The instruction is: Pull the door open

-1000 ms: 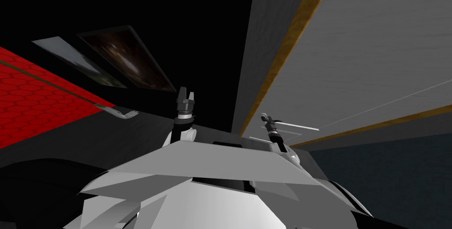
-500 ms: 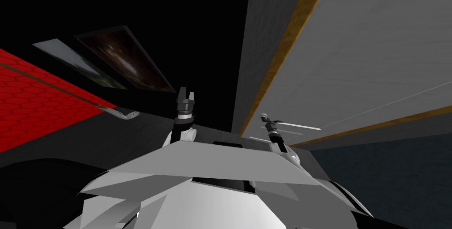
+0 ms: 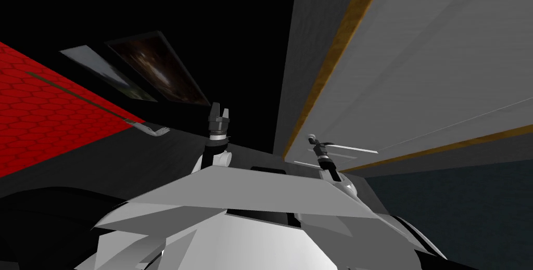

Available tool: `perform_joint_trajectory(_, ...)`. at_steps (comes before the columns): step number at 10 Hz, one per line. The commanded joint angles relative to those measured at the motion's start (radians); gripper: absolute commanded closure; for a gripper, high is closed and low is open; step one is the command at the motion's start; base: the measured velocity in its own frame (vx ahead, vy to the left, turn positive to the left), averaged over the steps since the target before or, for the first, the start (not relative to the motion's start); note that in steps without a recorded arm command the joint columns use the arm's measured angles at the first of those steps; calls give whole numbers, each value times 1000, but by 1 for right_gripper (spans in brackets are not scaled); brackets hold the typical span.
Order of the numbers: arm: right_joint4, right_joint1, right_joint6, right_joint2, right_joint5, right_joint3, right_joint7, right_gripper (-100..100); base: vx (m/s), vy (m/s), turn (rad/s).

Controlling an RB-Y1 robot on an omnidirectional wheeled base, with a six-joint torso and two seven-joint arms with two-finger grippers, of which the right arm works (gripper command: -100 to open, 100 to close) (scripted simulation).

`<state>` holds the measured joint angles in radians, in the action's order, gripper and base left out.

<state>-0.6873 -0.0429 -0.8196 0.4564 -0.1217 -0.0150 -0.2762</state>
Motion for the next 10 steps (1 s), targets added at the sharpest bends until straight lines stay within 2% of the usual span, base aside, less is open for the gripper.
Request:
perform_joint_trajectory(1,-7,14,-15,12,8,-19,-18,100,-179,-43,79)
perform_joint_trajectory(6,-25,53,-66,62,32,-76,-82,100,-203,-79,107)
perform_joint_trajectory(7,-26,51,-51,55,29,-69,-72,100,-82,-26,15)
perform_joint_trajectory(8,-21,67,-78,67,31,-80,-87,100,-119,-68,106)
perform_joint_trajectory(10,-16,86,-113,86,33,-92,-104,100,-209,-68,179)
